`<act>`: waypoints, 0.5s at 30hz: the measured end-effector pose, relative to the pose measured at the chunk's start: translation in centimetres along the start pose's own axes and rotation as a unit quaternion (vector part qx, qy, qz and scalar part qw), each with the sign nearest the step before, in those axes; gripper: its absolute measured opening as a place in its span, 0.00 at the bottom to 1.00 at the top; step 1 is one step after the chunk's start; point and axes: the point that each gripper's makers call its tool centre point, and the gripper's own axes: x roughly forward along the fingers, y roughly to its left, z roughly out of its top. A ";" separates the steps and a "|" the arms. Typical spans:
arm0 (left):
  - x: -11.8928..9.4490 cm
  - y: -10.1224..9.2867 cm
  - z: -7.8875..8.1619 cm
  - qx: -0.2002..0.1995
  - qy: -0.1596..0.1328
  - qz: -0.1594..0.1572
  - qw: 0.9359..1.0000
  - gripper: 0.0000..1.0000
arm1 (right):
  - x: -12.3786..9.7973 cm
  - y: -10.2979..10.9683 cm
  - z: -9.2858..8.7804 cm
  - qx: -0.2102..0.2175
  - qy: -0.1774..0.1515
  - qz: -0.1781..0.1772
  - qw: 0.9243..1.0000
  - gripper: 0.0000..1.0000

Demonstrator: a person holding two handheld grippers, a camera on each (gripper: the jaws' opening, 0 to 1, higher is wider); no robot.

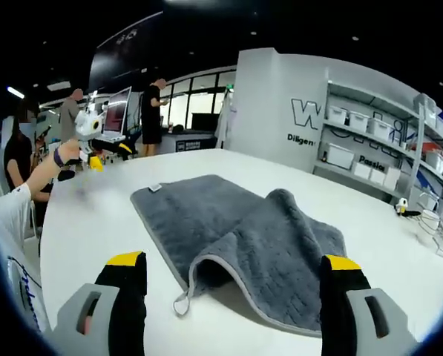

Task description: Open the folded towel by lifting each exposed corner and separating the folded layers until the towel lies flat within the target outline without major curled edges

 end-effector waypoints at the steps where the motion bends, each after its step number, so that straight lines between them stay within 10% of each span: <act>1: 1.4 0.9 0.5 -0.006 -0.003 0.005 1.000 0.83 | 0.2 0.1 0.1 -0.003 -0.001 0.002 1.000 0.99; 15: 18.9 5.8 -0.9 -0.048 -0.004 0.072 0.996 0.63 | 1.2 -0.8 -0.3 0.007 -0.012 0.000 1.000 0.99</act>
